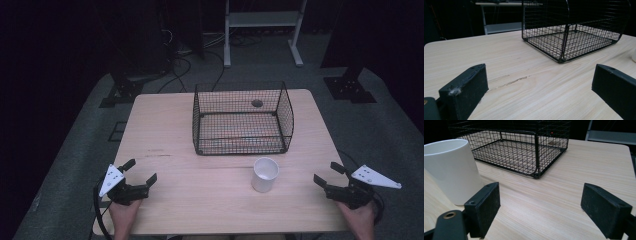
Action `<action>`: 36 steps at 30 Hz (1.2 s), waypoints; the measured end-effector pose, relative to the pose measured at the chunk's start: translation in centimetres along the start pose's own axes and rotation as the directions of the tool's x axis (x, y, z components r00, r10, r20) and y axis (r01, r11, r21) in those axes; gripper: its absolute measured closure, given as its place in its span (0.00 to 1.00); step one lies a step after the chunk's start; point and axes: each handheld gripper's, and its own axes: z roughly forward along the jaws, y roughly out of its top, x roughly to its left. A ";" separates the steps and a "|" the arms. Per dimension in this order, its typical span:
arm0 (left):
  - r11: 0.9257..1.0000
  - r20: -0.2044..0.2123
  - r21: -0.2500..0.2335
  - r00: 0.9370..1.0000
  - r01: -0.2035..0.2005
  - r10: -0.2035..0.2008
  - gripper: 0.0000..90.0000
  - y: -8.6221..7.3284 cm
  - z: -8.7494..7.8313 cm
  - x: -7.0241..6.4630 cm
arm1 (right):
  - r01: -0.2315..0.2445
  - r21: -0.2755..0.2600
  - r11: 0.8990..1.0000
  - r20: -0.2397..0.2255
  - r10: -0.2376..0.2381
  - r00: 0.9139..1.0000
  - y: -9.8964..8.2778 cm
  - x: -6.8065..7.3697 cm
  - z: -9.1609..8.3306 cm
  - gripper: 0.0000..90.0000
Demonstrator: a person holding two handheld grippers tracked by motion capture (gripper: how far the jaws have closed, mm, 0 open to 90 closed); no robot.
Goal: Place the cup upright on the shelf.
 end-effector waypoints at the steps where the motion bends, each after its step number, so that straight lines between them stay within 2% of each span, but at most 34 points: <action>1: 1.000 0.000 0.001 1.000 -0.001 0.001 0.00 0.0 0.0 0.0 | -0.001 0.004 1.000 -0.005 0.001 1.000 0.0 0.0 0.1 0.17; 14: 1.000 0.001 -0.001 1.000 -0.003 0.003 0.00 0.0 0.0 0.0 | 0.030 0.032 0.999 -0.061 -0.028 0.998 0.5 1.2 1.7 0.17; 21: 1.000 0.004 -0.003 1.000 -0.003 0.003 0.00 0.0 0.0 -0.1 | 0.034 0.020 0.999 -0.095 -0.032 0.995 0.7 1.9 1.8 0.17; 30: 1.000 0.005 -0.003 1.000 -0.005 0.005 0.00 0.0 0.0 -0.1 | 0.047 0.018 0.999 -0.108 -0.045 0.993 1.0 2.5 1.8 0.17; 36: 1.000 0.004 -0.003 1.000 -0.006 0.006 0.00 0.0 0.0 -0.1 | 0.078 0.026 0.997 -0.120 -0.074 0.990 1.2 3.1 2.0 0.16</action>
